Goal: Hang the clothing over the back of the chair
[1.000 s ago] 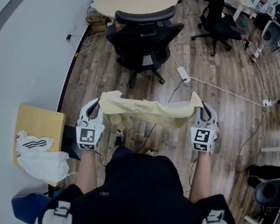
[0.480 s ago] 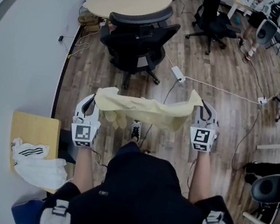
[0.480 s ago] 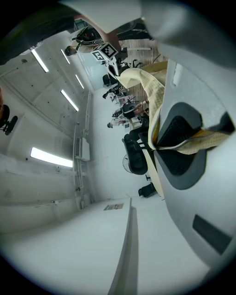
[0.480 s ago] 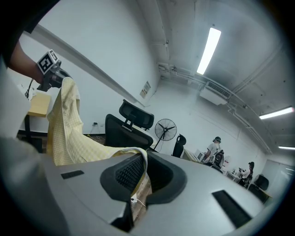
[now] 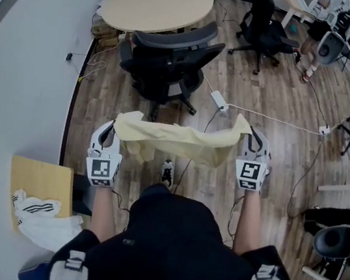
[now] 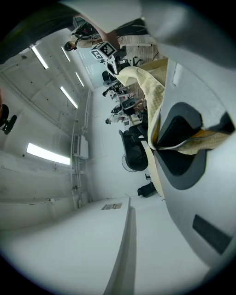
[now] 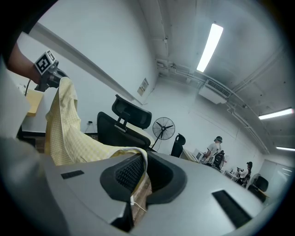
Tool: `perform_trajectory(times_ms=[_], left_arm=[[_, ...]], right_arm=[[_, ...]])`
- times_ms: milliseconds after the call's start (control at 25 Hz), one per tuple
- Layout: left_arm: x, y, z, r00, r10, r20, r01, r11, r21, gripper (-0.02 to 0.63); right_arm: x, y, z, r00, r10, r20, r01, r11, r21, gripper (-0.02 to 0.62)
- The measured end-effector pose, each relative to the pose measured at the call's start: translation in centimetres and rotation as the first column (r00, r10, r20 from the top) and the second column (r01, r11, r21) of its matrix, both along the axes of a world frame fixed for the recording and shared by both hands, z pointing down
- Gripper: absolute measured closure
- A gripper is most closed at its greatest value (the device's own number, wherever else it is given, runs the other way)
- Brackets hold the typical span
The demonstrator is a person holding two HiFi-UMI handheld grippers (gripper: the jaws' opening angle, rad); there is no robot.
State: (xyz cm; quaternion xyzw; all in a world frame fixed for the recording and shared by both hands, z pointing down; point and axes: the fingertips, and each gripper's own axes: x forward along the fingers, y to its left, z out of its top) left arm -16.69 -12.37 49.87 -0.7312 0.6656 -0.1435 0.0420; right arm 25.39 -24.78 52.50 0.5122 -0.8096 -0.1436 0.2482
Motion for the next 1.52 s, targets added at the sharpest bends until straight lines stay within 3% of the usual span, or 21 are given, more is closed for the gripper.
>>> perform_trajectory(times_ms=[240, 440, 560, 880, 1040, 1520], left_arm=[[-1.5, -5.0, 0.2, 1.000, 0.023, -0.010, -0.023, 1.000, 0.001, 0.588], [-3.5, -8.1, -0.3, 1.000, 0.029, -0.012, -0.029, 0.999, 0.019, 0.588], [-4.6, -9.8, -0.5, 1.000, 0.025, -0.011, -0.025, 1.000, 0.019, 0.588], [-7.0, -13.2, -2.1, 1.000, 0.024, 0.019, -0.025, 0.998, 0.059, 0.588], [-8.8, -14.7, -1.4, 0.999, 0.023, 0.049, -0.025, 0.999, 0.038, 0.588], [-12.3, -17.0, -2.1, 0.999, -0.010, 0.039, 0.006, 0.993, 0.116, 0.588]], right_arm=[[-1.1, -4.5, -1.5, 1.000, 0.012, -0.024, -0.011, 0.999, 0.036, 0.591], [-2.9, -7.4, -0.9, 0.999, 0.039, -0.025, -0.039, 0.999, 0.001, 0.591], [-4.4, -9.1, -1.3, 1.000, 0.022, -0.015, -0.021, 1.000, 0.023, 0.591], [-5.2, -12.9, -2.7, 0.997, 0.076, -0.008, -0.075, 0.995, 0.068, 0.591], [-6.3, -14.4, -2.8, 0.996, 0.094, 0.006, -0.094, 0.992, 0.089, 0.591], [-7.1, -15.4, -2.6, 0.991, 0.136, 0.005, -0.135, 0.986, 0.101, 0.591]])
